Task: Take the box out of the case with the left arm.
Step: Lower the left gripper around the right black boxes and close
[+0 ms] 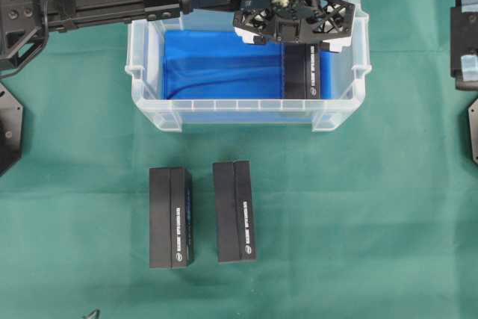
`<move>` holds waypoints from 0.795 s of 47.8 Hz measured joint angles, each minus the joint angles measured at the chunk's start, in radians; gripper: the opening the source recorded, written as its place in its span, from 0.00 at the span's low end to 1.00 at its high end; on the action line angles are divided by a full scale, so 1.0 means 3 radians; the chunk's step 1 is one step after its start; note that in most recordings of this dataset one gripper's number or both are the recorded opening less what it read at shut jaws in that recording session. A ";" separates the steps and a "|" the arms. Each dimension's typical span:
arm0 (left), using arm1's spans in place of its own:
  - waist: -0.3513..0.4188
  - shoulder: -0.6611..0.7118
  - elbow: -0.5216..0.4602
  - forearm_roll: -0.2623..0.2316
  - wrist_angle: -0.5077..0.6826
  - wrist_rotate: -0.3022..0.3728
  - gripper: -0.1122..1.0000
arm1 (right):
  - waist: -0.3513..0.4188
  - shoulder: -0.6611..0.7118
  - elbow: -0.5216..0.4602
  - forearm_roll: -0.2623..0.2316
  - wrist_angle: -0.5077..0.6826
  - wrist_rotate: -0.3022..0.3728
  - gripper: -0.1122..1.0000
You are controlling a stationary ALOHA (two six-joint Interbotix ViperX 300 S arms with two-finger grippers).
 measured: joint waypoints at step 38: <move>-0.0005 0.0092 0.0235 -0.0020 -0.0215 -0.0112 0.89 | 0.0000 -0.0005 0.0015 0.0005 0.0000 0.0000 0.11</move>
